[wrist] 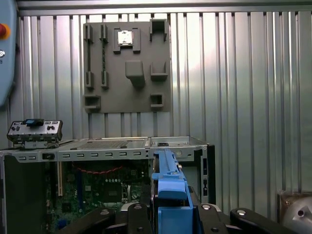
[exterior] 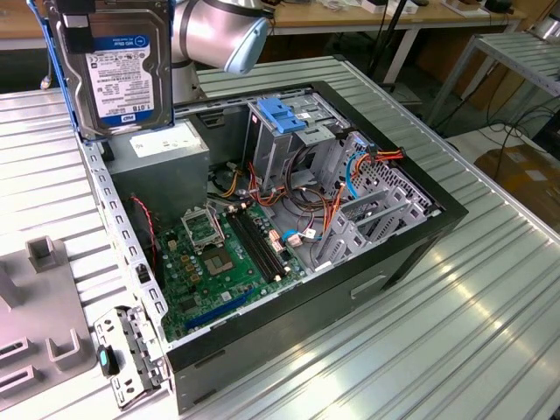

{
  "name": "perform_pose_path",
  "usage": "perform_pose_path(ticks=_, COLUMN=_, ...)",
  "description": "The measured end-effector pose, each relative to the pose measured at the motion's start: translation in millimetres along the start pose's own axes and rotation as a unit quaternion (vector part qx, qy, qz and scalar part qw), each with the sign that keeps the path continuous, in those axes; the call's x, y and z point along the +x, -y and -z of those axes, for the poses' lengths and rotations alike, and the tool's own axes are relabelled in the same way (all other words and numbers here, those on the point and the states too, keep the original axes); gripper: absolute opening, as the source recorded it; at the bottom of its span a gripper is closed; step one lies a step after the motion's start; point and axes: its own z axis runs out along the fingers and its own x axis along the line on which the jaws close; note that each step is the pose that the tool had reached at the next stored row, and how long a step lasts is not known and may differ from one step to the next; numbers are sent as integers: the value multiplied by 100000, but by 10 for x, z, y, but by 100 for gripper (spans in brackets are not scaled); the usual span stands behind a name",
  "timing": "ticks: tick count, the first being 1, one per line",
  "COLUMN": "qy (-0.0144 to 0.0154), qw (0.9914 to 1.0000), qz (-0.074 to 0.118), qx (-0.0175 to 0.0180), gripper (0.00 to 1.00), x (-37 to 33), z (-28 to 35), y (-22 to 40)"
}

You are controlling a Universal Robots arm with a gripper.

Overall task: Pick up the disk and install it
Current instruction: 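Pick up the disk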

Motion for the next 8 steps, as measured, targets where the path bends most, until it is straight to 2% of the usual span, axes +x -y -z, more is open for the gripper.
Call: perform_pose_path(ticks=8, qy=2, qw=100000, qz=-45, qx=1, gripper=37, x=-2, z=0, y=79)
